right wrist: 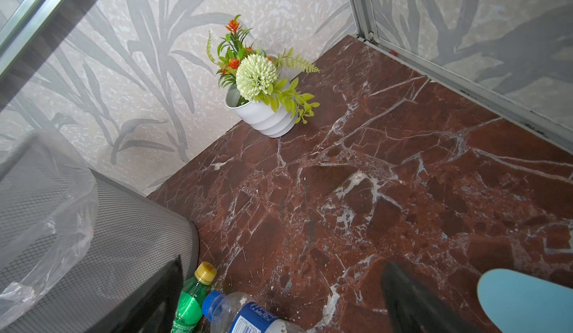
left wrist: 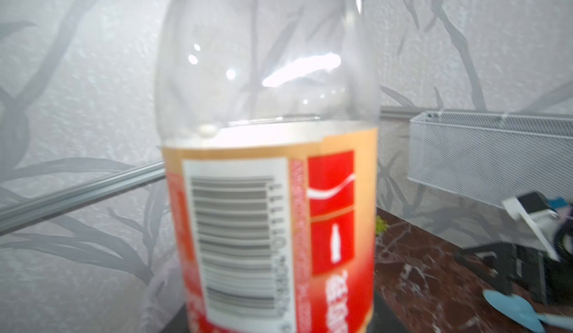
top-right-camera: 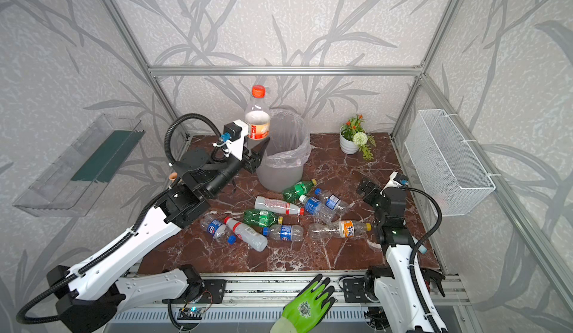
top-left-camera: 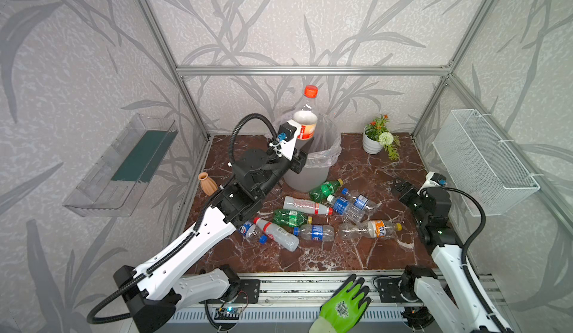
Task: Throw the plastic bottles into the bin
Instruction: 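Carry the bottle with the left gripper over the bin and release it, then lower the left gripper onto the blue-labelled water bottle and grasp it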
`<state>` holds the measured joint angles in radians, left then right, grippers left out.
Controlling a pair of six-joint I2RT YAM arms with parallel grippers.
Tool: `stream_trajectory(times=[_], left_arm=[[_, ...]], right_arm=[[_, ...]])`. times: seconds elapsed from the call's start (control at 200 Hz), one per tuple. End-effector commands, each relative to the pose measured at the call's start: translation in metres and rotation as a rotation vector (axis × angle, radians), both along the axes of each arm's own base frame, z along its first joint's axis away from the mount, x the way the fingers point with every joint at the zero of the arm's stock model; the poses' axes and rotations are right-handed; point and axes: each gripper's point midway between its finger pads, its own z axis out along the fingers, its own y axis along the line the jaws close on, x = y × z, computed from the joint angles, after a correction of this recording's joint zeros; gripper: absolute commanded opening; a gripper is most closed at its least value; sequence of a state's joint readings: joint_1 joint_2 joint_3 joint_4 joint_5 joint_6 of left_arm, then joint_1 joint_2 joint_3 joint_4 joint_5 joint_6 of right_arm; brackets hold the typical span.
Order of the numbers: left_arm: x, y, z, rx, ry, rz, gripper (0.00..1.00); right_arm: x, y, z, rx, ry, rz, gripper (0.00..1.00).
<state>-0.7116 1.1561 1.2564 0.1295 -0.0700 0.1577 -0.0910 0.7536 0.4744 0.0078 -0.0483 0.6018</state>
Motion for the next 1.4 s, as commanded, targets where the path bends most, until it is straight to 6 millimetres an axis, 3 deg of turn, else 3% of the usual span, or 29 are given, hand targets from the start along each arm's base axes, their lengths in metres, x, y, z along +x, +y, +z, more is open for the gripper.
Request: stream_trajectory(times=[0.0,0.1,0.25,0.335,0.415,0.545,0.725,0.86,0.98,1.135,1.265,1.394], left_arm=[[0.026,-0.001,0.03,-0.041,-0.088,-0.006,0.55],[0.063,-0.012,0.014,-0.02,-0.028,-0.04,0.57],[0.124,-0.031,-0.059,0.185,0.196,-0.005,0.62],[0.143,-0.022,-0.093,0.313,0.291,0.091,0.71],[0.148,-0.006,-0.102,0.354,0.286,0.185,0.84],[0.135,0.017,-0.079,0.312,0.197,0.266,0.99],[0.101,0.037,-0.044,0.22,0.143,0.267,0.99],[0.083,0.049,-0.046,0.178,0.14,0.268,0.99],[0.073,0.07,-0.064,0.123,0.191,0.348,0.99],[0.058,0.115,-0.095,0.007,0.263,0.499,0.99],[0.047,0.16,-0.139,-0.079,0.402,0.647,0.99],[0.022,0.204,-0.179,-0.191,0.505,0.8,0.99]], right_arm=[[0.004,0.004,0.013,0.017,-0.053,0.024,1.0],[0.004,0.005,0.016,0.016,-0.062,0.027,1.0],[0.002,0.005,0.018,0.014,-0.066,0.028,1.0],[0.0,0.004,0.02,0.003,-0.065,0.023,1.0],[-0.002,0.002,0.023,-0.012,-0.068,0.017,1.0],[-0.002,0.002,0.027,-0.027,-0.066,0.018,1.0],[0.0,0.001,0.033,-0.025,-0.073,0.017,1.0],[0.001,0.003,0.03,-0.018,-0.063,0.024,1.0],[0.003,0.007,0.025,0.002,-0.044,0.043,1.0],[0.011,0.017,0.015,0.043,-0.009,0.098,0.98],[0.023,0.032,0.009,0.095,0.016,0.177,0.93],[0.033,0.049,0.003,0.113,0.059,0.233,0.91]])
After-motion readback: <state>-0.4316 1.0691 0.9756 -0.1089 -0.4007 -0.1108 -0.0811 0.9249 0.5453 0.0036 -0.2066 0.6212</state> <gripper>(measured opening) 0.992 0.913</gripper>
